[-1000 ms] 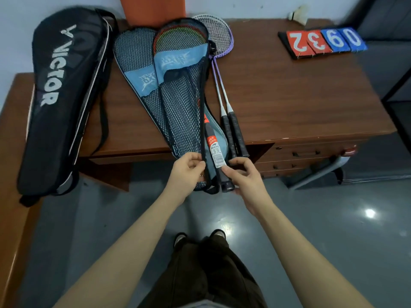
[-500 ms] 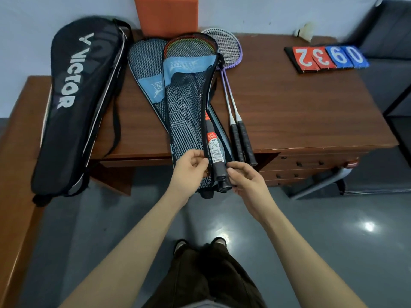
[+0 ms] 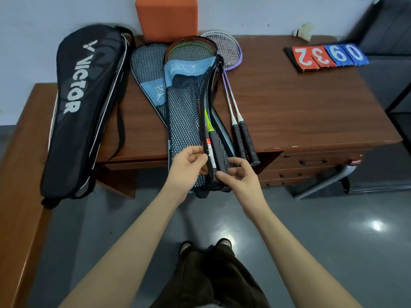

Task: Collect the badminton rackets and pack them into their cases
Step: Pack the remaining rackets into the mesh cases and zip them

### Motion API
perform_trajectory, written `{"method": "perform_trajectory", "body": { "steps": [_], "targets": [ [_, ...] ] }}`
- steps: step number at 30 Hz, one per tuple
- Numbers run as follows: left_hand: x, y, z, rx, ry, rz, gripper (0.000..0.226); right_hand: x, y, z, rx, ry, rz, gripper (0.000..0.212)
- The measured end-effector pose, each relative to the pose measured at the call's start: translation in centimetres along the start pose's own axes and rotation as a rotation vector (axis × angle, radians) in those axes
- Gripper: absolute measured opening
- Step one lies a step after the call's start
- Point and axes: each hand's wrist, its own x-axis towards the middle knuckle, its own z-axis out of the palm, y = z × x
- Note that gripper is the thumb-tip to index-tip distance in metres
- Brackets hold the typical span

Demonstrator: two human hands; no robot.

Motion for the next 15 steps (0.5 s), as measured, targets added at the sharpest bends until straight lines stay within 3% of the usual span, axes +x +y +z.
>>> {"method": "perform_trajectory", "body": {
  "steps": [8,12,15],
  "targets": [
    [0.1,0.8,-0.9,-0.258,-0.018,-0.042,0.019,-1.0,1.4,-1.5,0.456,-0.289,0.038,0.047],
    [-0.2,0.5,-0.7,-0.313,-0.073,-0.05,0.02,-0.7,2.1,-0.8,0.565,-0.26,0.106,0.044],
    [-0.1,0.1,-0.9,-0.299,-0.06,-0.055,0.02,0.1,2.3,-0.3,0.634,-0.201,0.141,0.053]
  ]
}}
